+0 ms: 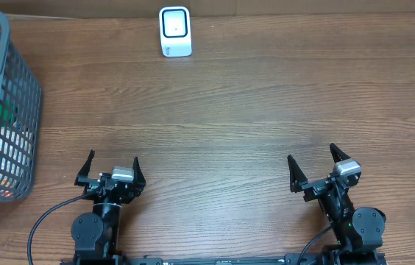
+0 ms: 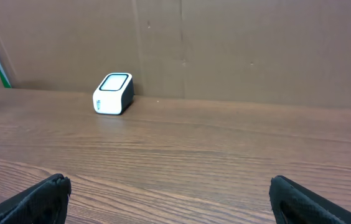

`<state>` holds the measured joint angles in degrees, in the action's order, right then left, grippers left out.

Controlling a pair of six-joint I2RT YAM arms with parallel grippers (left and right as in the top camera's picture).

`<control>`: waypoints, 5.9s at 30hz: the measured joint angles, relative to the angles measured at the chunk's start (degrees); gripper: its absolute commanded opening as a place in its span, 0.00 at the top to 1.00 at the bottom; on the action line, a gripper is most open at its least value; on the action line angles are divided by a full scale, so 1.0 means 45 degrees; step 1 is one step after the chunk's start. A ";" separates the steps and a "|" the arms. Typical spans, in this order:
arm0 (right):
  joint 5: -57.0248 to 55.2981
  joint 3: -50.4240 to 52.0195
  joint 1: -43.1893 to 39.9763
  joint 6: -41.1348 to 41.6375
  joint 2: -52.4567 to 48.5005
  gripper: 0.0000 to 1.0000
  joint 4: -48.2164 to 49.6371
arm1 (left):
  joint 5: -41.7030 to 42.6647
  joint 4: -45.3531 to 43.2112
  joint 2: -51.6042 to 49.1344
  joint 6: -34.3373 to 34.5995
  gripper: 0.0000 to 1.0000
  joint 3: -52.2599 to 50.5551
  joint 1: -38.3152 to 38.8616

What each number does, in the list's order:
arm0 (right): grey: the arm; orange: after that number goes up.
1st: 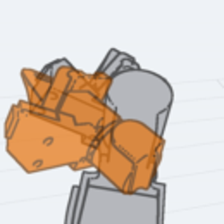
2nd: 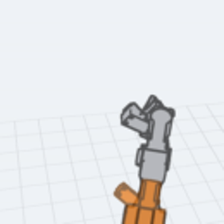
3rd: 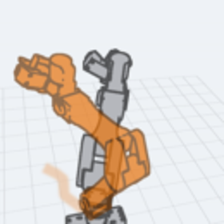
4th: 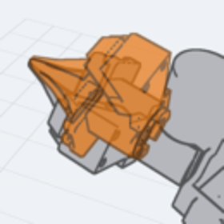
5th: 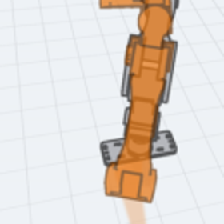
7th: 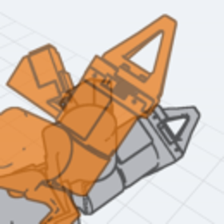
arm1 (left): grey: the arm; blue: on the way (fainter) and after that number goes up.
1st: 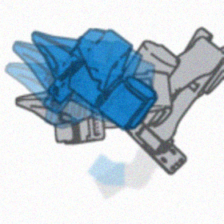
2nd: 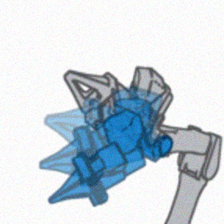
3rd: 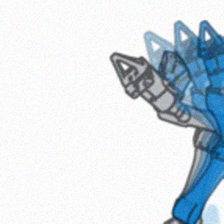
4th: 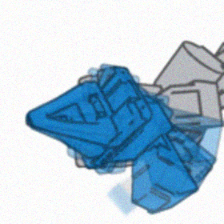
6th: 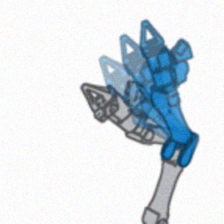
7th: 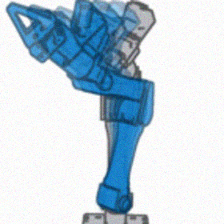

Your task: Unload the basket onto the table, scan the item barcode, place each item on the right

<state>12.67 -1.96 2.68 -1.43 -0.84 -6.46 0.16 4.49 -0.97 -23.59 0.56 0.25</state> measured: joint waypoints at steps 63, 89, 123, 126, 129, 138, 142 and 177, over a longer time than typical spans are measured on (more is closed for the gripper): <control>0.0000 0.0000 0.0000 -0.0005 0.0000 0.00 0.0005 | -0.0005 0.0000 0.0000 -0.0238 0.01 0.0000 0.0000; 0.0000 0.0000 0.0000 0.0000 0.0000 0.00 0.0000 | 0.2419 0.1132 -0.1248 0.1248 0.00 0.2861 0.0005; 0.0000 0.0015 0.0000 0.0010 0.0000 0.00 0.0000 | 0.7553 1.5975 -1.7680 0.2550 0.00 2.3984 0.0005; 0.0000 0.0015 0.0000 0.0000 0.0000 0.00 0.0005 | 0.7514 1.5722 -1.7864 0.2594 0.00 2.3984 0.0005; -0.0005 0.0015 0.0000 0.0000 0.0000 0.00 0.0000 | 0.6625 1.4979 -1.7879 0.3400 0.01 2.3999 -0.0073; 0.0000 0.0015 0.0000 0.0000 0.0000 0.00 0.0005 | 0.2016 1.4362 -1.7884 0.7417 0.00 2.4606 -0.3036; 0.0005 0.0015 0.0000 0.0000 0.0000 0.00 0.0005 | 0.1350 1.4416 -1.7918 0.8529 0.09 2.4640 -0.5518; 0.0005 0.0015 0.0000 0.0000 0.0000 0.00 0.0005 | -0.2968 1.4382 -2.2959 1.1934 0.14 2.1663 -1.1050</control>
<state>12.69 -1.89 2.68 -1.43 -0.84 -6.44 -13.19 69.21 -104.29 30.11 98.04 -49.47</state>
